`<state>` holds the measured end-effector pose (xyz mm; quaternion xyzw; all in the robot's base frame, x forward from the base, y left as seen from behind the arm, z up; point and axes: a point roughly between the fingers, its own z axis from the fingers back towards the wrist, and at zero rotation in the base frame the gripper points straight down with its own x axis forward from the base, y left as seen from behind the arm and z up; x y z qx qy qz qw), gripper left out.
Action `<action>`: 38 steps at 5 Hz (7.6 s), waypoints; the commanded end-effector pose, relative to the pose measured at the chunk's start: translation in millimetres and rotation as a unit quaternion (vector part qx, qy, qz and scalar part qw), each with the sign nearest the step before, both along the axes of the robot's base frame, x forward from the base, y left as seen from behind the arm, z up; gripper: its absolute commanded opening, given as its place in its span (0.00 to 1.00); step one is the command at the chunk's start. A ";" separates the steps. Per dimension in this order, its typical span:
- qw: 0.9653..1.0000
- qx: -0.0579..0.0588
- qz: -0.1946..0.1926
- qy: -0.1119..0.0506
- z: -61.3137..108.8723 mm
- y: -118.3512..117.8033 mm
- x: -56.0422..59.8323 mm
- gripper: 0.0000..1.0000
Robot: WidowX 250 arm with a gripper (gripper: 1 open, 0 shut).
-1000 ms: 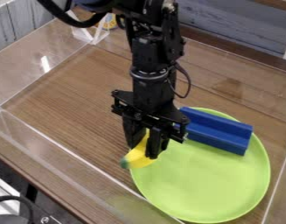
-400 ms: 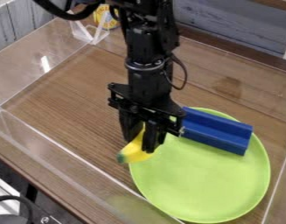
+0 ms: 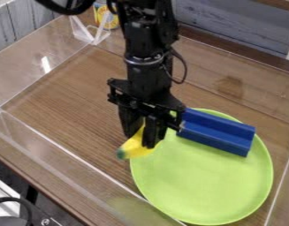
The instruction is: Remove the banana from inside the green plate and put it on the table
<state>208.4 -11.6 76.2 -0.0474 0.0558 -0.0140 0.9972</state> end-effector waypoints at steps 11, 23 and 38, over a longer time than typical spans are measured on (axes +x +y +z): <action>0.997 0.004 -0.016 -0.075 43.5 -3.8 38.3 1.00; 0.996 0.007 -0.054 -0.072 25.2 -16.7 29.0 1.00; 0.992 -0.011 -0.116 -0.046 -46.8 -54.3 4.0 0.00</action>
